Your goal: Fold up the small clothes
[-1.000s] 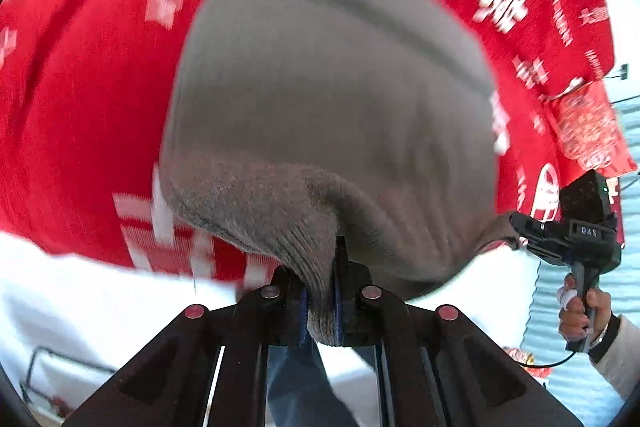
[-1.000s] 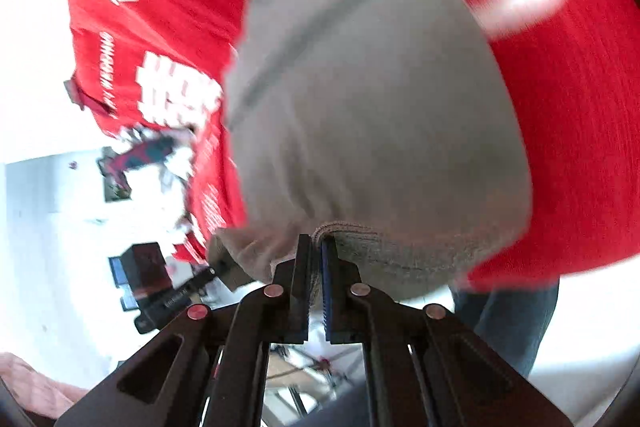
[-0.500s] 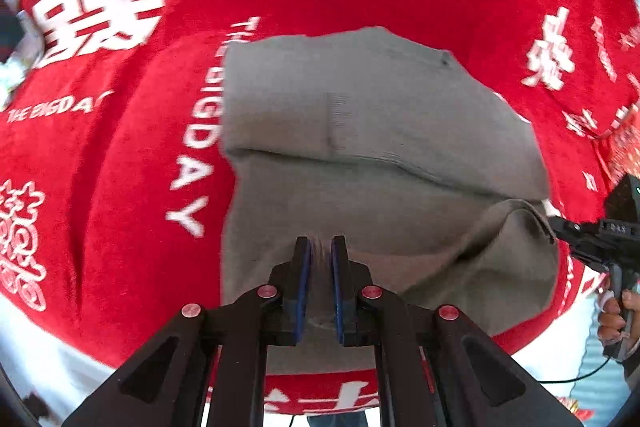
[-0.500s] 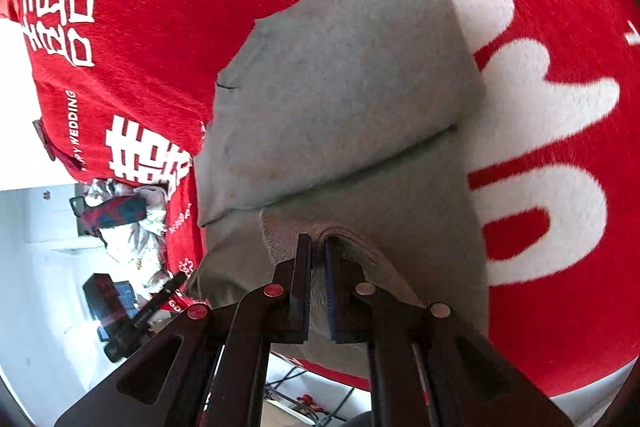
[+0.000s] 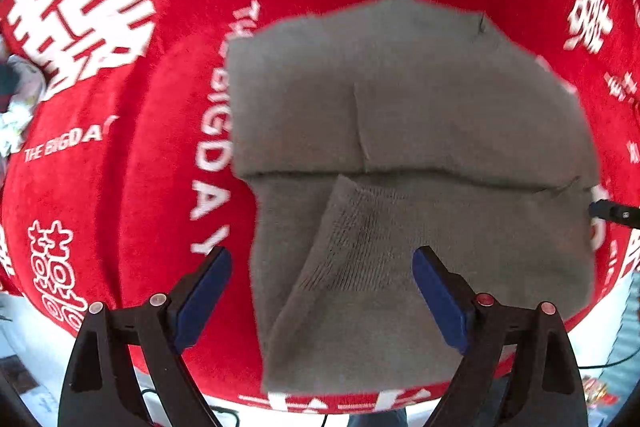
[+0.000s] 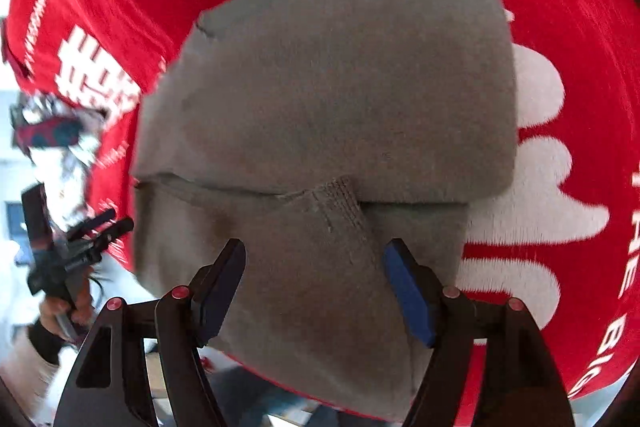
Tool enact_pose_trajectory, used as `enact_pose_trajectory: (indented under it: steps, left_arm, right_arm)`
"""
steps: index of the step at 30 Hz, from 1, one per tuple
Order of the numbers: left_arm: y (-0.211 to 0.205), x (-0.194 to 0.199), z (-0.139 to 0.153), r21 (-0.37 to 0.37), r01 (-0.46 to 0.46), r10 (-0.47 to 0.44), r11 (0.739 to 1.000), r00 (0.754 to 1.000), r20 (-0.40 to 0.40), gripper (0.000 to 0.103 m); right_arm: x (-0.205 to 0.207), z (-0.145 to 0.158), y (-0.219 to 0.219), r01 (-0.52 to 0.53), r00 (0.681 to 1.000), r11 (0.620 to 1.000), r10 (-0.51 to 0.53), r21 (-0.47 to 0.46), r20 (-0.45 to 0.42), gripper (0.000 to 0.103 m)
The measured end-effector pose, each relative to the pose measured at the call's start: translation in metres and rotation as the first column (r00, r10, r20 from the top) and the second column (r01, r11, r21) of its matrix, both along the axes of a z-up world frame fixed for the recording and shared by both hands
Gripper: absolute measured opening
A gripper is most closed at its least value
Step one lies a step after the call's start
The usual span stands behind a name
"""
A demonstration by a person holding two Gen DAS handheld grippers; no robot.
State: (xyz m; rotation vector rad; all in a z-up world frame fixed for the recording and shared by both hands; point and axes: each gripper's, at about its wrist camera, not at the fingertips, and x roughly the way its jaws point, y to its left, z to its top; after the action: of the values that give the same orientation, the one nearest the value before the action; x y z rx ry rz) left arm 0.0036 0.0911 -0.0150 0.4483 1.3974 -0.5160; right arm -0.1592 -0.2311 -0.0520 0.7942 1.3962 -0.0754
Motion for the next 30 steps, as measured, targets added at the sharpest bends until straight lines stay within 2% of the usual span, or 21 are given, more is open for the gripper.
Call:
enact_pose_trajectory:
  steps: [3,5,6,7,8,9,10,13,17,21,23,27,30]
  left_arm:
    - [-0.006,0.004,-0.026,0.011,-0.008,0.008,1.000,0.999,-0.043,0.091]
    - [-0.007,0.008,-0.037,-0.003,-0.008,0.008,1.000,0.998,-0.060,0.083]
    - [-0.008,0.009,-0.041,-0.009,-0.004,0.004,1.000,0.997,-0.073,0.066]
    - [-0.009,0.011,-0.045,-0.022,0.005,-0.007,1.000,0.995,-0.095,0.046]
    - [-0.009,0.011,-0.045,-0.049,0.015,-0.020,0.999,0.994,-0.108,0.038]
    - [-0.010,0.010,-0.042,-0.076,0.033,-0.042,0.997,0.993,-0.111,0.015]
    - [-0.012,0.009,-0.038,-0.088,0.066,-0.076,0.994,0.990,-0.117,0.007]
    - [-0.009,0.003,-0.019,-0.128,0.115,-0.129,0.985,0.985,-0.110,0.007]
    - [0.006,0.006,0.017,-0.191,0.113,-0.133,0.975,0.987,-0.094,0.007]
    - [0.011,0.015,0.059,-0.246,0.123,-0.136,0.961,0.990,-0.037,0.007]
    - [0.006,0.022,0.074,-0.267,0.129,-0.134,0.955,0.991,-0.002,0.007]
    - [-0.015,0.064,0.092,-0.318,0.129,-0.109,0.939,0.991,0.079,0.007]
    - [-0.036,0.092,0.079,-0.315,0.123,-0.089,0.941,0.989,0.120,0.007]
  right_arm:
    - [0.001,-0.008,0.005,-0.008,1.000,0.999,0.007,-0.033,-0.030,0.076]
    - [0.003,-0.006,0.012,-0.028,0.999,0.996,0.025,-0.086,-0.034,0.072]
    - [0.005,-0.004,0.016,-0.046,0.998,0.992,0.042,-0.115,-0.039,0.053]
    - [0.006,-0.002,0.023,-0.073,0.996,0.984,0.063,-0.162,-0.061,0.020]
    - [0.007,-0.001,0.028,-0.088,0.994,0.979,0.075,-0.186,-0.075,0.009]
    - [0.004,0.004,0.033,-0.084,0.995,0.977,0.073,-0.197,-0.065,0.008]
    - [0.002,0.009,0.035,-0.081,0.996,0.976,0.070,-0.201,-0.059,0.008]
    - [-0.008,0.037,0.041,-0.047,0.999,0.976,0.044,-0.211,-0.021,0.008]
    - [-0.013,0.081,0.035,-0.012,0.998,0.970,0.025,-0.244,0.050,0.008]
    - [0.008,0.122,0.014,0.013,0.990,0.952,0.029,-0.305,0.135,0.008]
    - [0.028,0.131,0.002,0.022,0.986,0.945,0.034,-0.326,0.166,0.008]
    - [0.081,0.122,-0.021,0.028,0.980,0.935,0.044,-0.353,0.193,0.008]
    - [0.116,0.081,-0.044,0.033,0.986,0.944,0.024,-0.329,0.166,0.008]
